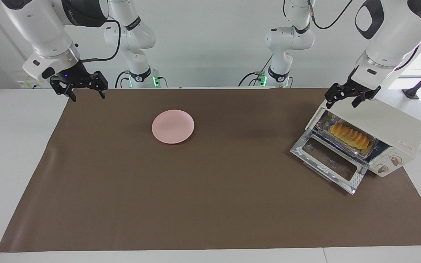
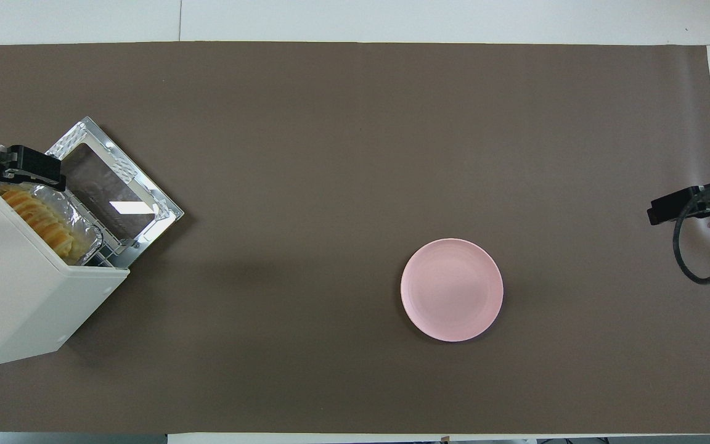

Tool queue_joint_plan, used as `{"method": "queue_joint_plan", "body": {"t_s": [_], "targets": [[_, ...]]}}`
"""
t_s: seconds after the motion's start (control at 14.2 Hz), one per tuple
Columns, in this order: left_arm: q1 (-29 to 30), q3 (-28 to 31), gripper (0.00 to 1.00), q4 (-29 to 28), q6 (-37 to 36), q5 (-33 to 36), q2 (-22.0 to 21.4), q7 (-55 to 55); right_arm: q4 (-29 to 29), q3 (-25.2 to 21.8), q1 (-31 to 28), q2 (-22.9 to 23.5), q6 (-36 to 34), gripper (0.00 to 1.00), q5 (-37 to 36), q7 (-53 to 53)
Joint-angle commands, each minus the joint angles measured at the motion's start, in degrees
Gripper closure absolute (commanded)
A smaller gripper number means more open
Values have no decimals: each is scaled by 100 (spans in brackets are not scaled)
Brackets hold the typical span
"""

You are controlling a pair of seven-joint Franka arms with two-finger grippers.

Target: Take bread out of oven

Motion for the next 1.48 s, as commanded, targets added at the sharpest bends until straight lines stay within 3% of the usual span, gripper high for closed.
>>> {"method": "queue_joint_plan", "body": {"t_s": [0.0, 0.63, 0.78, 1.2, 1.41], "targets": [[36, -16, 0, -142, 128, 36, -90, -15, -98, 95, -121, -112, -38, 0, -68, -101], [54, 36, 0, -134, 347, 44, -82, -68, -98, 95, -121, -112, -47, 0, -68, -101], [54, 37, 0, 41, 95, 27, 23, -357, -98, 95, -103, -112, -38, 0, -68, -101], [1, 159, 0, 1815, -574, 71, 1683, -2393, -98, 95, -103, -112, -47, 0, -68, -101], [-69, 274, 0, 1862, -225, 272, 1984, -3659, -98, 95, -138, -112, -38, 0, -68, -110]]}}
